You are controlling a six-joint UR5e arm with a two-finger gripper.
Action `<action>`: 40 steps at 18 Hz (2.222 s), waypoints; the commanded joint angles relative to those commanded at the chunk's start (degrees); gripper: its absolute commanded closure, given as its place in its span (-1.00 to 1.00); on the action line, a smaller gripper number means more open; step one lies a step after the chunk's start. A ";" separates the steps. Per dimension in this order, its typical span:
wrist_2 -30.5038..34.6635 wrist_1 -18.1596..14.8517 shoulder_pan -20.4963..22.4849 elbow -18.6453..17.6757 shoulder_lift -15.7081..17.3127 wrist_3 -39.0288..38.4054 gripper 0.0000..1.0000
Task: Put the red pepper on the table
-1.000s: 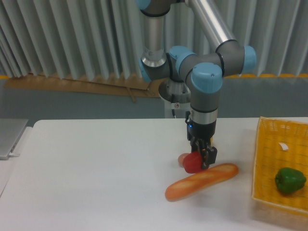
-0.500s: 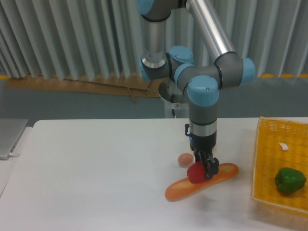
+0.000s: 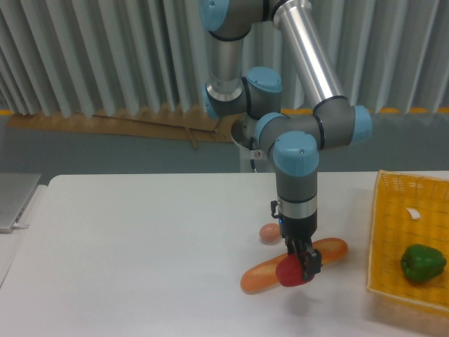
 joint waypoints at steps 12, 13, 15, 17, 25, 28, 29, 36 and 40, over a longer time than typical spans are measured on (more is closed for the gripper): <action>0.88 0.45 -0.09 0.45 -3.17 0.44 -0.13; 0.88 0.45 -0.09 0.36 -3.26 0.44 -0.13; 0.97 0.54 -0.09 0.27 -3.61 0.35 -0.13; 0.97 0.54 -0.09 0.27 -3.70 0.35 -0.13; 2.20 0.63 -0.70 0.44 -4.58 0.26 -0.14; 2.20 0.71 -0.71 0.36 -4.58 0.26 -0.14; 2.20 0.80 -0.71 0.27 -4.49 0.26 -0.33; 2.29 0.71 -0.88 0.00 -3.96 0.00 -1.00; 2.20 0.54 -0.79 -0.35 -1.95 -0.70 -1.00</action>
